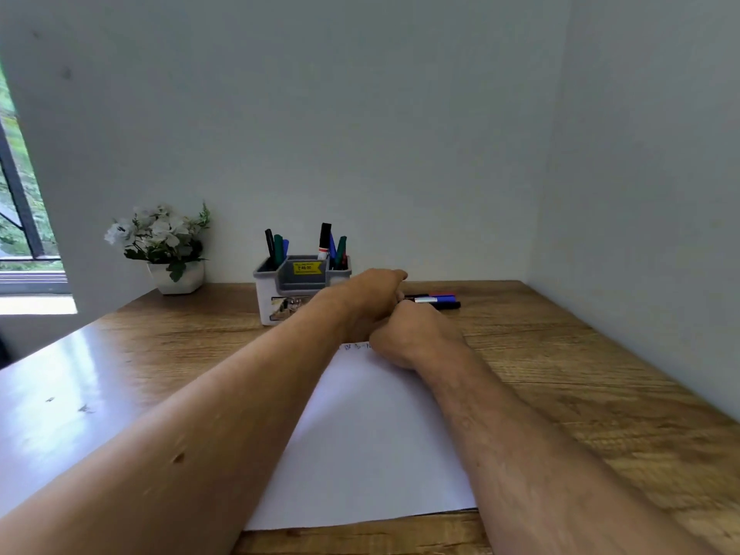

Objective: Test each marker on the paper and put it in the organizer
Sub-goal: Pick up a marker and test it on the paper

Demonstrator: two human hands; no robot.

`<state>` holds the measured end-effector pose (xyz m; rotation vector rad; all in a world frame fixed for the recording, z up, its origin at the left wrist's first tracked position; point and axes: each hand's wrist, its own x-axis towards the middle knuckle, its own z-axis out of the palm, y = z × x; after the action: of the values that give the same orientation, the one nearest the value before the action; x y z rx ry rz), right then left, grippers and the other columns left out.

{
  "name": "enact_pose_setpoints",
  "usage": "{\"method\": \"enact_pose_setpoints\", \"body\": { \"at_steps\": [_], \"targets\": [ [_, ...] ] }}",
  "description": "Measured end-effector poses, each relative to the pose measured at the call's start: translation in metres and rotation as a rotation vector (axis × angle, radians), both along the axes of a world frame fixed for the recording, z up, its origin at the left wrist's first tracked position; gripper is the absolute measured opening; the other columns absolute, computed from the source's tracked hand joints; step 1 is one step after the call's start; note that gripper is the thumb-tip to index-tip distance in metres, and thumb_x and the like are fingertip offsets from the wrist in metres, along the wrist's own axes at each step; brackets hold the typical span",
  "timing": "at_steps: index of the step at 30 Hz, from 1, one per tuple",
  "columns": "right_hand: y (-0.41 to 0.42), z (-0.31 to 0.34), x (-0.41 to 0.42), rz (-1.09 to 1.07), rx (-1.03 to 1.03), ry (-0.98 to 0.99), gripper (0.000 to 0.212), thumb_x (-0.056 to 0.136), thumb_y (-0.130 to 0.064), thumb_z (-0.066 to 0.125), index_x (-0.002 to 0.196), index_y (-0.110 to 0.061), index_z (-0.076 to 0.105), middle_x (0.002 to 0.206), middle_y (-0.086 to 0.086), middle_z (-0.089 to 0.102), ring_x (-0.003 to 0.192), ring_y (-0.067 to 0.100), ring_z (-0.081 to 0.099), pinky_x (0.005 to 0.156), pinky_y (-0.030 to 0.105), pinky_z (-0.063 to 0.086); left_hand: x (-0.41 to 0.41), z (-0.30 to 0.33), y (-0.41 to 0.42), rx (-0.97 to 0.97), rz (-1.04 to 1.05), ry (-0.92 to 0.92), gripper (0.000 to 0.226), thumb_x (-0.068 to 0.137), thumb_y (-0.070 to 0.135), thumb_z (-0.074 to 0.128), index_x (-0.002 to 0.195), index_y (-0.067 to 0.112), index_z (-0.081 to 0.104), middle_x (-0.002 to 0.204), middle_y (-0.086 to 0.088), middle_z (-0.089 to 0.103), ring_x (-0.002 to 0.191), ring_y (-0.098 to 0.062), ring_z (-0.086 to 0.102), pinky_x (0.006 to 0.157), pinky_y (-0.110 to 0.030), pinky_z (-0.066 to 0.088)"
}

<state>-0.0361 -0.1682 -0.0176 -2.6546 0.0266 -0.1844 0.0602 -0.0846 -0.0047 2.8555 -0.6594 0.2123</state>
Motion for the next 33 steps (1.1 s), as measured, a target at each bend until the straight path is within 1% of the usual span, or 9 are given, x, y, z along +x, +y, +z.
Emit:
{"method": "enact_pose_setpoints", "body": {
  "at_steps": [6, 11, 15, 18, 20, 24, 26, 29, 33],
  "targets": [
    [0.005, 0.000, 0.007, 0.012, -0.047, 0.031, 0.048, 0.084, -0.026, 0.052, 0.130, -0.014, 0.061, 0.134, 0.012, 0.059, 0.120, 0.030, 0.058, 0.102, 0.046, 0.047, 0.025, -0.001, -0.016, 0.064, 0.055, 0.189, 0.057, 0.103, 0.034, 0.042, 0.155, 0.018, 0.023, 0.158, -0.011, 0.030, 0.141, -0.029, 0.036, 0.115, -0.046, 0.030],
    [0.002, -0.003, 0.009, 0.035, -0.028, -0.005, 0.040, 0.082, -0.032, 0.055, 0.115, -0.012, 0.067, 0.116, 0.012, 0.067, 0.103, 0.030, 0.064, 0.086, 0.038, 0.053, 0.038, -0.011, -0.017, 0.110, 0.100, 0.277, 0.046, 0.086, 0.045, 0.053, 0.131, 0.041, 0.049, 0.124, 0.000, 0.062, 0.103, -0.023, 0.060, 0.096, -0.045, 0.047],
    [0.001, 0.000, 0.007, 0.026, -0.039, 0.015, 0.036, 0.086, -0.028, 0.057, 0.116, -0.011, 0.066, 0.113, 0.010, 0.068, 0.104, 0.028, 0.063, 0.082, 0.036, 0.049, 0.187, -0.062, -0.008, 0.202, 0.113, 0.322, 0.046, 0.081, 0.046, 0.061, 0.127, 0.044, 0.057, 0.133, 0.000, 0.061, 0.109, -0.024, 0.063, 0.090, -0.044, 0.049],
    [-0.002, 0.003, 0.002, -0.002, -0.049, 0.004, 0.037, 0.083, -0.028, 0.059, 0.115, -0.011, 0.065, 0.108, 0.008, 0.067, 0.092, 0.024, 0.060, 0.076, 0.033, 0.048, 0.063, -0.025, 0.002, 0.132, 0.169, 0.348, 0.037, 0.094, 0.039, 0.056, 0.128, 0.026, 0.058, 0.124, 0.000, 0.062, 0.103, -0.022, 0.060, 0.092, -0.038, 0.047],
    [-0.005, 0.004, -0.004, -0.025, -0.055, -0.034, 0.037, 0.080, -0.028, 0.059, 0.113, -0.011, 0.065, 0.103, 0.008, 0.066, 0.086, 0.024, 0.057, 0.072, 0.032, 0.046, -0.022, 0.004, 0.000, 0.222, 0.075, 0.260, 0.033, 0.098, 0.030, 0.053, 0.129, 0.020, 0.057, 0.127, -0.004, 0.060, 0.106, -0.023, 0.056, 0.093, -0.037, 0.044],
    [-0.009, 0.005, -0.011, -0.042, -0.039, -0.138, 0.033, 0.072, -0.030, 0.058, 0.097, -0.013, 0.070, 0.097, 0.010, 0.070, 0.081, 0.028, 0.061, 0.066, 0.030, 0.047, -0.047, -0.001, 0.016, 0.244, -0.010, 0.196, 0.042, 0.100, 0.032, 0.049, 0.141, 0.033, 0.045, 0.145, -0.003, 0.050, 0.130, -0.028, 0.048, 0.105, -0.042, 0.039],
    [-0.010, 0.005, -0.013, -0.041, -0.022, -0.163, 0.029, 0.071, -0.031, 0.058, 0.092, -0.015, 0.070, 0.092, 0.007, 0.070, 0.077, 0.025, 0.061, 0.064, 0.030, 0.049, -0.052, -0.002, 0.023, 0.207, -0.020, 0.203, 0.041, 0.101, 0.038, 0.042, 0.142, 0.041, 0.042, 0.147, 0.000, 0.049, 0.132, -0.027, 0.046, 0.109, -0.044, 0.037],
    [-0.011, 0.005, -0.015, -0.019, 0.012, -0.206, 0.024, 0.075, -0.026, 0.060, 0.097, -0.019, 0.068, 0.099, 0.004, 0.069, 0.087, 0.024, 0.062, 0.072, 0.033, 0.053, -0.056, -0.002, 0.031, 0.019, -0.049, 0.144, 0.041, 0.102, 0.041, 0.040, 0.142, 0.035, 0.047, 0.146, -0.001, 0.051, 0.130, -0.024, 0.049, 0.111, -0.042, 0.037],
    [-0.014, 0.001, -0.010, 0.020, -0.009, -0.223, 0.032, 0.080, -0.015, 0.062, 0.110, -0.022, 0.067, 0.111, 0.002, 0.066, 0.094, 0.022, 0.060, 0.076, 0.030, 0.049, -0.052, -0.012, 0.044, -0.102, -0.025, 0.025, 0.041, 0.099, 0.015, 0.047, 0.137, 0.026, 0.057, 0.139, -0.002, 0.059, 0.124, -0.023, 0.055, 0.107, -0.037, 0.042]
  ]
}}
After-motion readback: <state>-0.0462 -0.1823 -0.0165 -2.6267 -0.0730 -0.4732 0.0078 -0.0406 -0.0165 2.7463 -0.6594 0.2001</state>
